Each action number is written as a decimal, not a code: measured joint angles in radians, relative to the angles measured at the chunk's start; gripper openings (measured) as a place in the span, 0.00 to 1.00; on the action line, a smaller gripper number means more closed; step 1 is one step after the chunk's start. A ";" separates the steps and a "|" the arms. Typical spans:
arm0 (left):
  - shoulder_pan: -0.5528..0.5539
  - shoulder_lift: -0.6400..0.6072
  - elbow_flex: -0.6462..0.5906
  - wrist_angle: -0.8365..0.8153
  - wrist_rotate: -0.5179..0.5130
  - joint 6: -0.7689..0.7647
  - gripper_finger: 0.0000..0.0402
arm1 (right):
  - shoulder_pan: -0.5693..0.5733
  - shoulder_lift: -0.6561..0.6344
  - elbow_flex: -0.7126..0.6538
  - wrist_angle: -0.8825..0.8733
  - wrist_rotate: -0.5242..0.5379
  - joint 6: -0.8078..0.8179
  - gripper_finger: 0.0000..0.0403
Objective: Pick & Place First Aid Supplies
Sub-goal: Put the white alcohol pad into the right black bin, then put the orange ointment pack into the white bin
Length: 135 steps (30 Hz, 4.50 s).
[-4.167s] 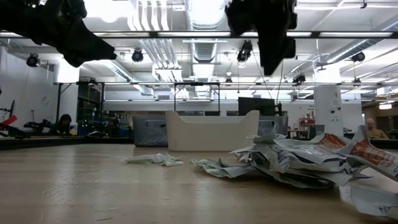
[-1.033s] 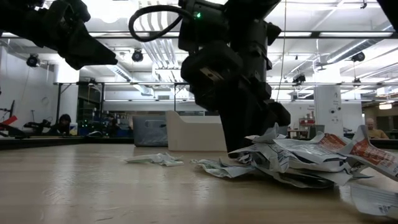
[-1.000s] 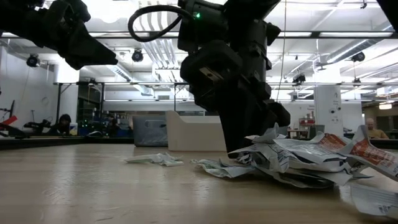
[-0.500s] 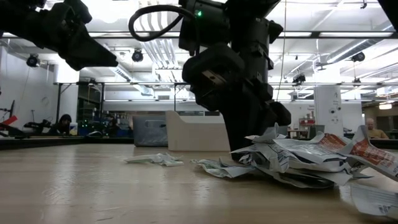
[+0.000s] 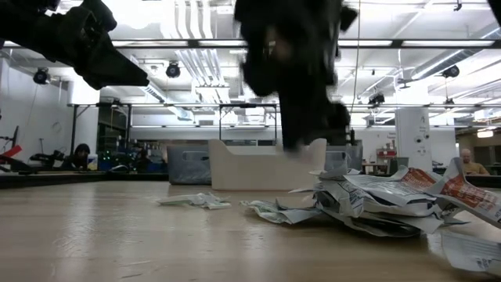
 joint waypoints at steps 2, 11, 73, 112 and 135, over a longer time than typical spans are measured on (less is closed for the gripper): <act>0.000 0.000 0.000 0.000 0.000 0.000 0.34 | -0.010 -0.055 0.001 0.005 -0.032 -0.058 0.02; 0.000 0.001 0.000 0.000 0.000 0.000 0.34 | -0.102 -0.310 0.001 0.012 -0.035 -0.322 0.02; 0.000 0.002 0.000 0.000 -0.110 -0.020 0.34 | -1.112 -0.277 -0.495 0.648 -0.474 -0.410 0.02; 0.000 0.002 0.000 0.000 -0.135 0.011 0.34 | -1.033 -0.161 -0.226 0.081 -0.164 -0.678 0.22; 0.000 0.002 0.000 0.000 -0.135 0.003 0.34 | -0.515 -0.516 -0.121 -0.282 -0.161 -0.603 0.27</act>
